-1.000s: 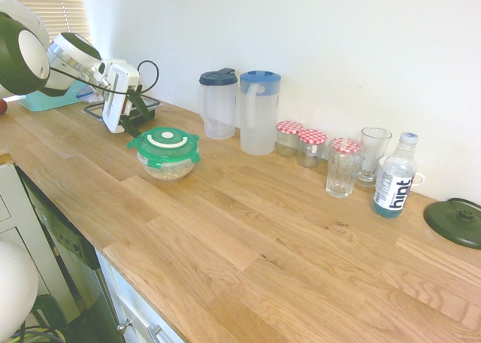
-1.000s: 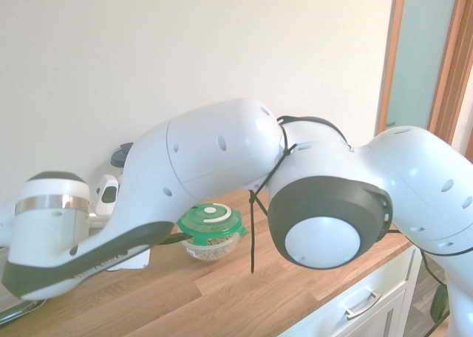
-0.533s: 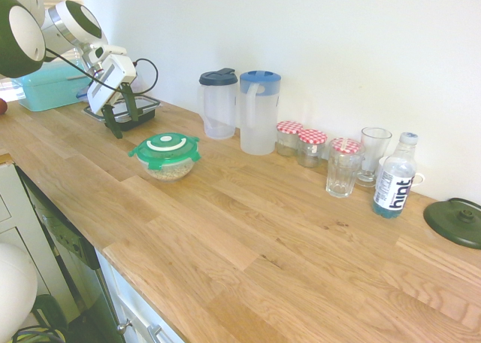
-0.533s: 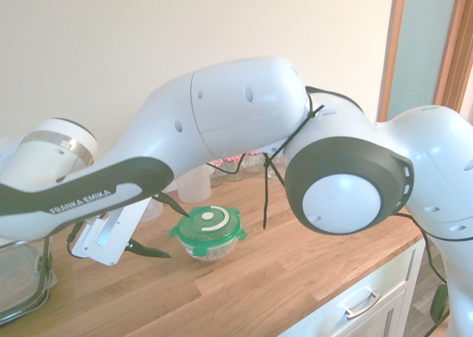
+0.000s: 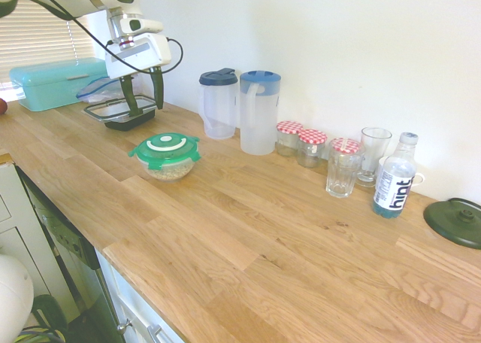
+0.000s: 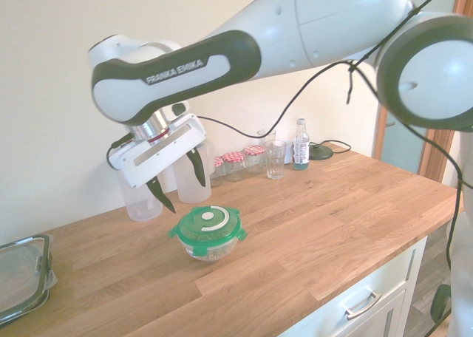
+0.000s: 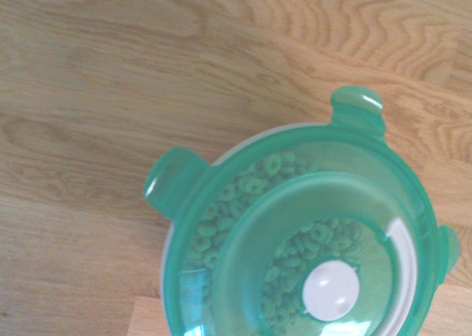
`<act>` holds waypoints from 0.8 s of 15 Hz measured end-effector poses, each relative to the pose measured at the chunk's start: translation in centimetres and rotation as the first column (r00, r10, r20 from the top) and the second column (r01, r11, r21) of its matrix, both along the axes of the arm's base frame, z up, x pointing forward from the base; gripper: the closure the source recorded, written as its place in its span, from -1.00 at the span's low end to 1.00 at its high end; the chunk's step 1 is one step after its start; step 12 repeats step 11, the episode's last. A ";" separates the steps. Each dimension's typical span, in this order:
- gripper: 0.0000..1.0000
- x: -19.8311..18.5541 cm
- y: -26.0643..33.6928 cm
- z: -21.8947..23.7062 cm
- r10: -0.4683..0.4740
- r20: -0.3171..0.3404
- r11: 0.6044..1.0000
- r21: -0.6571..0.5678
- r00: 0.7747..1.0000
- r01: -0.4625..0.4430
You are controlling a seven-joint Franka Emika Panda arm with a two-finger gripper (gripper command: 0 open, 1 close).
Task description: Cover the lid of food container
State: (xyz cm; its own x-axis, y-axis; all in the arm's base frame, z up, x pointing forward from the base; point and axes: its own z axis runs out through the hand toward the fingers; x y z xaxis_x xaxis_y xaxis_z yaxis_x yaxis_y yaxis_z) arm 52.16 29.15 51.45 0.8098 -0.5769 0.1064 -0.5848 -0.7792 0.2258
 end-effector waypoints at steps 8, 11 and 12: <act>-1.00 -1.1 -19.3 -1.6 -0.081 0.055 0.931 0.362 0.995 0.055; -1.00 -5.3 -27.0 -2.7 -0.086 0.061 0.934 0.354 0.994 0.059; -1.00 -5.3 -27.0 -2.7 -0.086 0.061 0.934 0.354 0.994 0.059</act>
